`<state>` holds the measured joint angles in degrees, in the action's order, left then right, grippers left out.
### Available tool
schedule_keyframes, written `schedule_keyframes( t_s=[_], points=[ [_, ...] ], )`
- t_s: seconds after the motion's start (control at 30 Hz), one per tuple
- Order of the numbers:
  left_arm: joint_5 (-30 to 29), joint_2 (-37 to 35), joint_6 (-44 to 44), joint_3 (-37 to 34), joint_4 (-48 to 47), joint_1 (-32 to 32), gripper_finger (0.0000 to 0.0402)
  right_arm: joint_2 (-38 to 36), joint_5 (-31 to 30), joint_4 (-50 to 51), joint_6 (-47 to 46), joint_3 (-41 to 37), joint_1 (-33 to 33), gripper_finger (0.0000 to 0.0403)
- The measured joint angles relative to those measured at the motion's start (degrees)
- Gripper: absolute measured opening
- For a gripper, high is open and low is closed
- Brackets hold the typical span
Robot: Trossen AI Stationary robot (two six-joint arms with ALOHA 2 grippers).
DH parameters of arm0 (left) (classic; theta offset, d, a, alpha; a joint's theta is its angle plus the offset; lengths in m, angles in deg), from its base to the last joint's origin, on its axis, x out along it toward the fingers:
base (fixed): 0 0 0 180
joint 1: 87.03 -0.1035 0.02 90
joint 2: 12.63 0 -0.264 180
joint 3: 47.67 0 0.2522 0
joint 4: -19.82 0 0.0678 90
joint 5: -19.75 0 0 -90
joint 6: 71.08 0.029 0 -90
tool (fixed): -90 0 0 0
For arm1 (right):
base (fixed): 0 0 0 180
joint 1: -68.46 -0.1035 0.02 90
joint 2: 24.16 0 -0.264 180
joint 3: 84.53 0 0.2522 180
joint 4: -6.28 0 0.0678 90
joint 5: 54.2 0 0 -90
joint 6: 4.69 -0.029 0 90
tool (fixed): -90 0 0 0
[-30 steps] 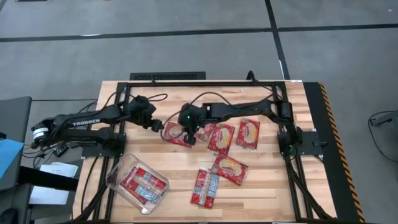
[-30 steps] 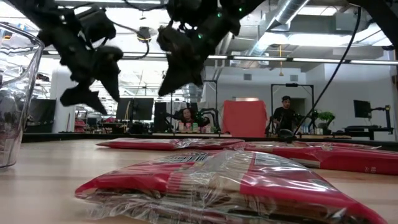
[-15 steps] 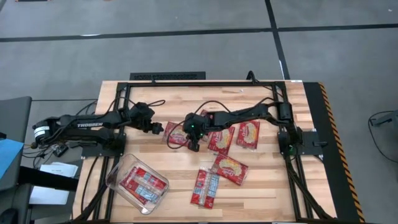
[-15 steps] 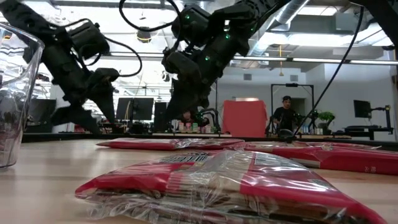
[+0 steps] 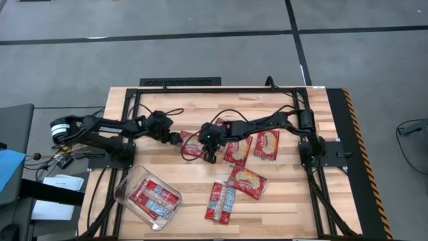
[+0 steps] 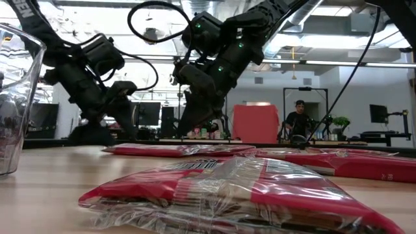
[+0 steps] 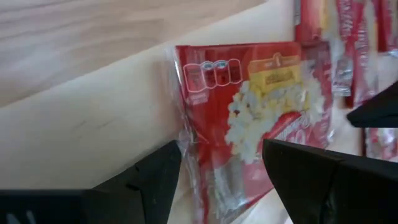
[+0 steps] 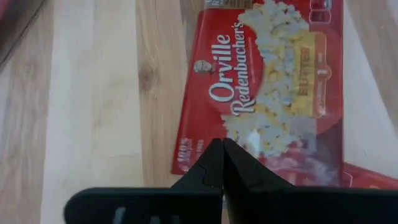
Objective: Sort popcorn bags into baskets
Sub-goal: Put the red popcorn bag into the transparent bin
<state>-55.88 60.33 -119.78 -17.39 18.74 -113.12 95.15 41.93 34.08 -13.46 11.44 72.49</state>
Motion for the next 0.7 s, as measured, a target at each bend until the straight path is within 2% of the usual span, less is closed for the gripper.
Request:
schedule_keyframes(
  t_s=[0.37, 0.53, 0.7],
  points=[
    [5.35, 5.72, -1.5, -0.04, 8.46, 0.72, 0.0225, 0.0, -0.24, -3.6, 3.11, -0.02, 1.77, 0.0024],
    [5.83, 6.92, -2.42, -0.04, 10.95, 1.25, 0.0224, -0.21, -0.24, 3.06, 2.35, -0.07, 1.77, 0.001],
    [5.67, 6.94, -2.52, -0.04, 11.02, 1.25, 0.0224, -0.83, -0.32, 6.72, 3.14, -0.04, -2.24, 0.0013]
  ],
)
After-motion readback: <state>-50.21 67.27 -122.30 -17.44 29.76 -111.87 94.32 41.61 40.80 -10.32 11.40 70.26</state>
